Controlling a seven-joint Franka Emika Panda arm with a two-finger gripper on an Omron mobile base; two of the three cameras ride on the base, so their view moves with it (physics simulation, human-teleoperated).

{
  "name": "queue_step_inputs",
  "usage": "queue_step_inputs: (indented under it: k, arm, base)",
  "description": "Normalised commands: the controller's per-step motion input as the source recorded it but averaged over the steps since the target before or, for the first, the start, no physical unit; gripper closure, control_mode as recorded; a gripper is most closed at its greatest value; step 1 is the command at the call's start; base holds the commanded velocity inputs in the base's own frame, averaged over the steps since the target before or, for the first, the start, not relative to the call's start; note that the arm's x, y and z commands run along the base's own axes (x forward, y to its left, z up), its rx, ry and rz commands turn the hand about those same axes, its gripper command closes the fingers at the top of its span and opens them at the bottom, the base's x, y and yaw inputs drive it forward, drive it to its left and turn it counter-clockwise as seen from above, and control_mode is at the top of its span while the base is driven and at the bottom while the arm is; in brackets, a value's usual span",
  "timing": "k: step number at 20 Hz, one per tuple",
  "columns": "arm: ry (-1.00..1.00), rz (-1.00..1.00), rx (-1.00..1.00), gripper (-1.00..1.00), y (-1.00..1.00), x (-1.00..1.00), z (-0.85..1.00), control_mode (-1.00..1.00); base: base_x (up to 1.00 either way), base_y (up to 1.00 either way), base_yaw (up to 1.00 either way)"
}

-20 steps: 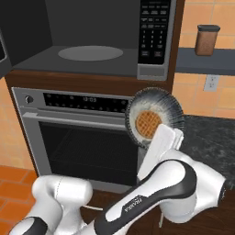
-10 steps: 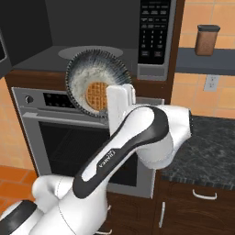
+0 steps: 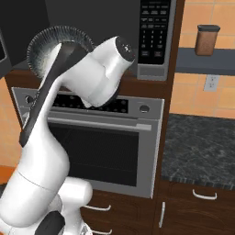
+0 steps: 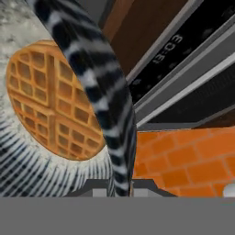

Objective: Open the microwave, place the bowl with waffle inside the microwave, then close the microwave door and turn it on.

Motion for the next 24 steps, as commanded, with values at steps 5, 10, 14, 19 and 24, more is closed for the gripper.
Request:
queue_step_inputs:
  k: [5, 10, 14, 19, 24]
  arm:
    - [0.08, -0.26, -0.22, 1.00, 0.87, 0.97, 0.38, -1.00]
    - [0.07, -0.11, -0.01, 1.00, 0.09, 0.93, 0.13, -1.00]
    - [0.00, -0.03, 0.07, 1.00, 0.00, 0.24, 0.01, -1.00]
    - [0.01, 0.00, 0.00, 1.00, 0.00, 0.67, 0.00, -1.00]
    - [0.10, 0.00, 0.01, 1.00, 0.00, 0.77, 0.01, -1.00]
  base:
    - [0.00, 0.00, 0.00]
    - [0.00, 0.00, 0.00]
    - [0.00, 0.00, 0.00]
    - [0.00, 0.00, 0.00]
    - [0.00, 0.00, 0.00]
